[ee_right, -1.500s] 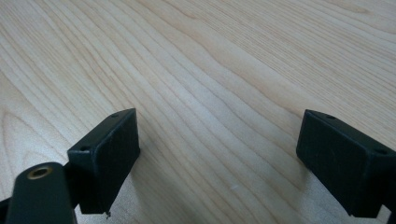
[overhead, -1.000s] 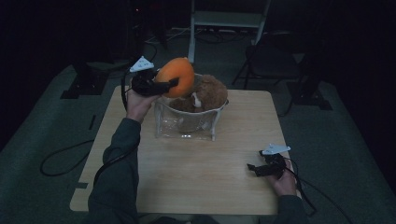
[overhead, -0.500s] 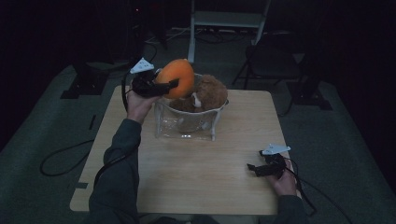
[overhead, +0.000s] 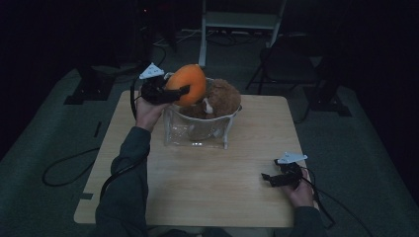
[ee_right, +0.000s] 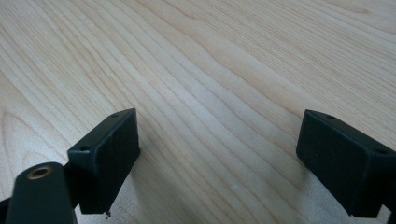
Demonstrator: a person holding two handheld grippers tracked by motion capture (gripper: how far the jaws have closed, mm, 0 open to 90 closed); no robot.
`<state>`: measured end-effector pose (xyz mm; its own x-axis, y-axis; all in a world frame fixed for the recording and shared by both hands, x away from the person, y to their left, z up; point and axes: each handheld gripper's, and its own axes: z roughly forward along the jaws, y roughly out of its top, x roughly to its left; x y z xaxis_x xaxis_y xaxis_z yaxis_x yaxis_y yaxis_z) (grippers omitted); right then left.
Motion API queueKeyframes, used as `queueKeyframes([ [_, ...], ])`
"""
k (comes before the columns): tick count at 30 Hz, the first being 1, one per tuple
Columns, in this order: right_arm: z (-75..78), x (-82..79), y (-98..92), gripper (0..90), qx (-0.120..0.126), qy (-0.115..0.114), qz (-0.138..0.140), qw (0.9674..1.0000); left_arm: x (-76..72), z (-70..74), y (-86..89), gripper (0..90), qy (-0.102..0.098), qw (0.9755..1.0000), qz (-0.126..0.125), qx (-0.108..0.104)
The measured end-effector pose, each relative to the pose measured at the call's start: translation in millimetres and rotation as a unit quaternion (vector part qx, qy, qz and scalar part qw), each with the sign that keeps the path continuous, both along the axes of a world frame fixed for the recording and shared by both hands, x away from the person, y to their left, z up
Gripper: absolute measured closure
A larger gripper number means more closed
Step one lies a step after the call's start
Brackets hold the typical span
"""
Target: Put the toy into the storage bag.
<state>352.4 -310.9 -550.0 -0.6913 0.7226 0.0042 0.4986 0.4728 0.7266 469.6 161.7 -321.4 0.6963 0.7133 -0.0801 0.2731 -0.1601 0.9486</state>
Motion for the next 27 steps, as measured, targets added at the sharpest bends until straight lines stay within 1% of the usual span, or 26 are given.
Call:
queueKeyframes([
  [8,0.0,0.0,0.0,12.5,0.000,0.000,0.000,1.0000,0.8,-3.1,0.6,32.7,0.003,1.0000,0.001,-0.002],
  [27,0.0,0.0,0.0,12.5,0.000,0.000,0.000,1.0000,2.0,-8.6,0.1,32.6,0.010,0.9999,0.000,0.003],
])
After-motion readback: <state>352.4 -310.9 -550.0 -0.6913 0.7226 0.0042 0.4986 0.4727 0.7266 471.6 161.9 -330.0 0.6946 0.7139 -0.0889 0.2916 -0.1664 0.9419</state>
